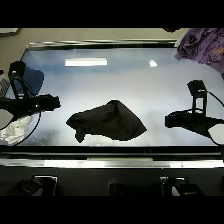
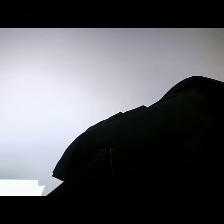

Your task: Fold the clothes and pants, and hang the long-sleeved shirts on hangers.

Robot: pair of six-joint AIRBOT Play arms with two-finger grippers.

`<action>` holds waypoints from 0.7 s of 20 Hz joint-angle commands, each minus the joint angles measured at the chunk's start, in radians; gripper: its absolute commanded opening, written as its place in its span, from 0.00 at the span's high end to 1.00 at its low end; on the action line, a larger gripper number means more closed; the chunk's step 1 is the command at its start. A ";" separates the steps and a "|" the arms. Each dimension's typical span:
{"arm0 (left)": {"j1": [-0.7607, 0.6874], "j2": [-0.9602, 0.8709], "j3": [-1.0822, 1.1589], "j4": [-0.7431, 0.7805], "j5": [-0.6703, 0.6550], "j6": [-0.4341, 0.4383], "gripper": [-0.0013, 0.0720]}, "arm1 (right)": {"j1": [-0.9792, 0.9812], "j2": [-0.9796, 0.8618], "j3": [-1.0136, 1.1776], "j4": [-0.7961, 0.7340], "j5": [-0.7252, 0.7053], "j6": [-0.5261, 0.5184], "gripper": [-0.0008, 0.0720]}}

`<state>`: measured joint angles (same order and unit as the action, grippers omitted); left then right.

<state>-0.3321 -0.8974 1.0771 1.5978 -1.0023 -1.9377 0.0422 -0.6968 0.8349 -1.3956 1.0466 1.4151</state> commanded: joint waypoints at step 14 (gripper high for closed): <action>0.000 0.001 0.001 0.000 0.000 0.000 0.96 | 0.001 0.000 0.001 0.014 0.104 0.051 0.93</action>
<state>-0.3321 -0.8974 1.0771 1.5974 -1.0023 -1.9381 0.0422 -0.6968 0.8349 -1.3895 1.1267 1.4605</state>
